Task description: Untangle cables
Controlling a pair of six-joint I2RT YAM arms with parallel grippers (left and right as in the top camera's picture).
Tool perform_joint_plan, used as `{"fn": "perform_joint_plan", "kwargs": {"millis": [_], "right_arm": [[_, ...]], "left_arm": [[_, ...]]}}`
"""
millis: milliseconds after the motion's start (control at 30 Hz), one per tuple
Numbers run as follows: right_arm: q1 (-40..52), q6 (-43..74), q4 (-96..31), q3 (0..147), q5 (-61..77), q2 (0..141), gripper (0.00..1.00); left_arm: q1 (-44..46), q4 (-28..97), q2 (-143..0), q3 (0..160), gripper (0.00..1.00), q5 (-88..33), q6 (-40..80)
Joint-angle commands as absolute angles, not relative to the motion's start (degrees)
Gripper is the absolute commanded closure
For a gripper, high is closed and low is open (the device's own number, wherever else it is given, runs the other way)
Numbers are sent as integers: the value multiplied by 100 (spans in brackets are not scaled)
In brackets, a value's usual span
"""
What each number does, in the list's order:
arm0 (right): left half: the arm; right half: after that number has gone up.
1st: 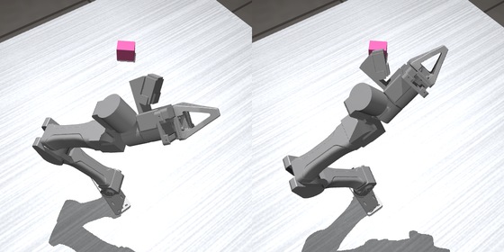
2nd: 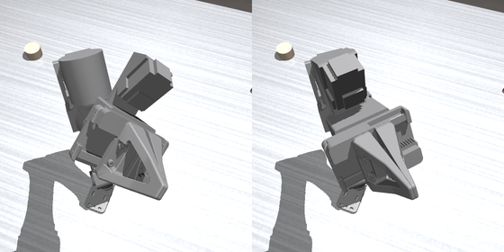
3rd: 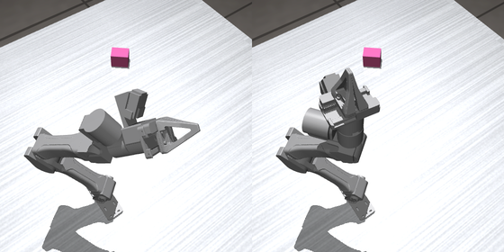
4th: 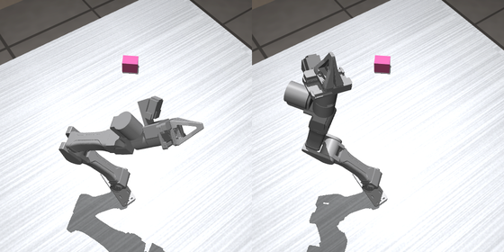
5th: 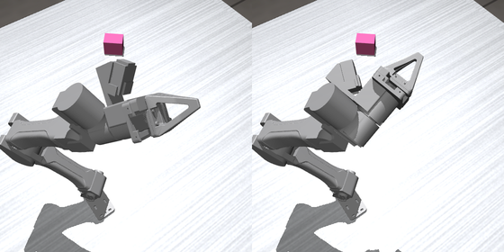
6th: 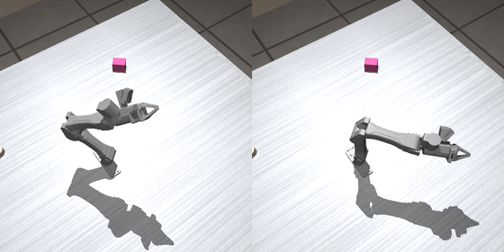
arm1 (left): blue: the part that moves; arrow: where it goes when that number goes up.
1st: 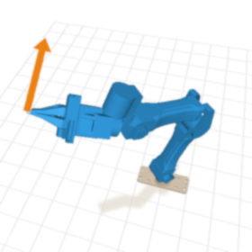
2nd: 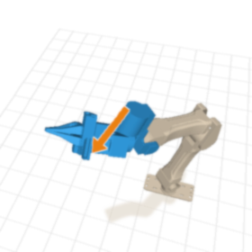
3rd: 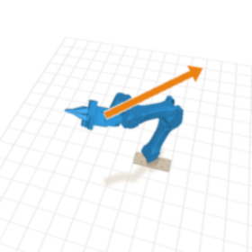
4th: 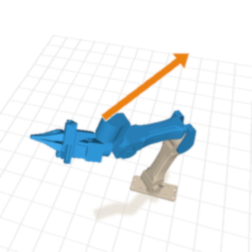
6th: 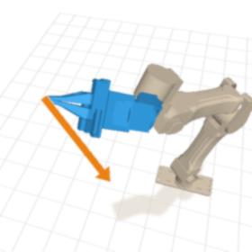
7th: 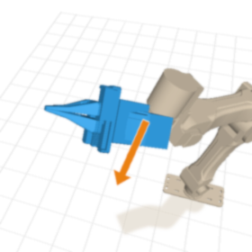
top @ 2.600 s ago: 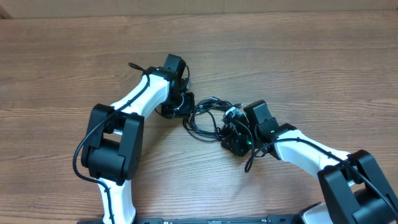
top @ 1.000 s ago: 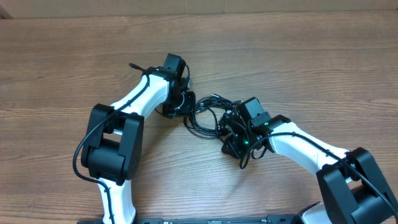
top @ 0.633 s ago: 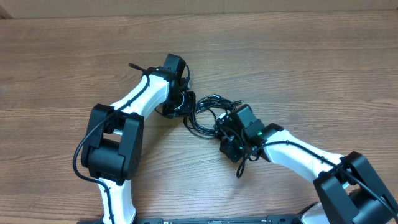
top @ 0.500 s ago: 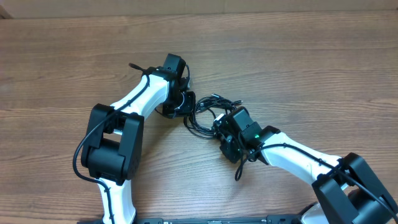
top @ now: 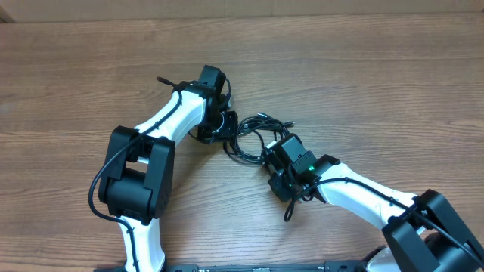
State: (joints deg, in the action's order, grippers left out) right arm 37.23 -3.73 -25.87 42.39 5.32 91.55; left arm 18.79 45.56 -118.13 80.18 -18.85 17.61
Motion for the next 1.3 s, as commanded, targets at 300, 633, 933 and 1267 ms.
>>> {"fn": "perform_joint_plan", "kwargs": {"millis": [300, 633, 933, 1267], "right_arm": [[3760, -325, -1363, 4119, 602, 9286, 96], [3754, -316, -819, 4246, 497, 9194, 94], [3743, -322, -2456, 4423, 556, 8910, 59], [3745, -757, -2145, 4060, -185, 8965, 44]], "left_arm": [[1922, 4560, -11878, 7979, 96, -1955, 1669], [1922, 4560, -11878, 7979, 96, -1953, 1669], [1922, 4560, -11878, 7979, 96, -1953, 1669], [1922, 4560, -11878, 7979, 96, -1953, 1669]]}}
